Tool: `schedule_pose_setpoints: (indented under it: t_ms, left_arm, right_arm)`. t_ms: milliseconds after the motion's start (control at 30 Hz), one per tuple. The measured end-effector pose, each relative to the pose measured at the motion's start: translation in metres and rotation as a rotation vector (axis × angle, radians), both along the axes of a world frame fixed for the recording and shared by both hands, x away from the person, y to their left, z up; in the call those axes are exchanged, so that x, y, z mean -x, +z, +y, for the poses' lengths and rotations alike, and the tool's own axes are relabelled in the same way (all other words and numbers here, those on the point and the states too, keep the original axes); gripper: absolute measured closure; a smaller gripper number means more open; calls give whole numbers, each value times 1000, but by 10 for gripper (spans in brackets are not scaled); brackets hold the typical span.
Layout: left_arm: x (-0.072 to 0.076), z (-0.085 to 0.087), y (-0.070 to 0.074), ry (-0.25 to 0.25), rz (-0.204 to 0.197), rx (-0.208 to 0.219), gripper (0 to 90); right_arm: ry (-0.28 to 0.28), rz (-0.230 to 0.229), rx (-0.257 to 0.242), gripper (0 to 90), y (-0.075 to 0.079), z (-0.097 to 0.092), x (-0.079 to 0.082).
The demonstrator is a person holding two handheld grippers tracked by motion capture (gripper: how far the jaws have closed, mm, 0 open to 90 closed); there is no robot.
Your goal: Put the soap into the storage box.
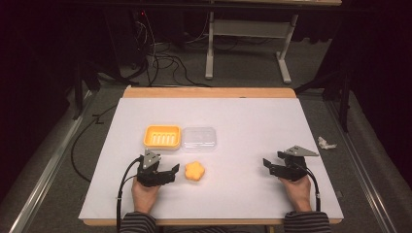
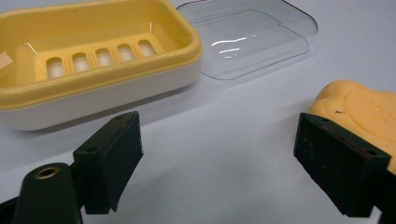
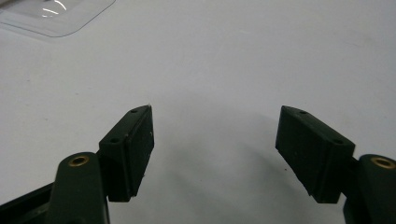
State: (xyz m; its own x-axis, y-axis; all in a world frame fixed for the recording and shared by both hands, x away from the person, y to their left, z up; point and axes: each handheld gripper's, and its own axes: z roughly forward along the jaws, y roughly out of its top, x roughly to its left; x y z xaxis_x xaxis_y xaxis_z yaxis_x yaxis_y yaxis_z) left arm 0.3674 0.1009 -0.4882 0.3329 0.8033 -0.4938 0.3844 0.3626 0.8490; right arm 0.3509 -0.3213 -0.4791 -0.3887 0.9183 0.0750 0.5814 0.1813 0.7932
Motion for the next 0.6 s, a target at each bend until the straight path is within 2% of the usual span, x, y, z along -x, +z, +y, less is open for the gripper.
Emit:
schedule_pose_setpoints:
  t_ms: [200,600]
  left_arm:
    - [-1,1,1,-6,19,22,161]
    - [0,1,1,-3,12,11,165]
  right_arm:
    - [6,0,1,283,0,0,0]
    - [8,13,4,282,0,-1,-1]
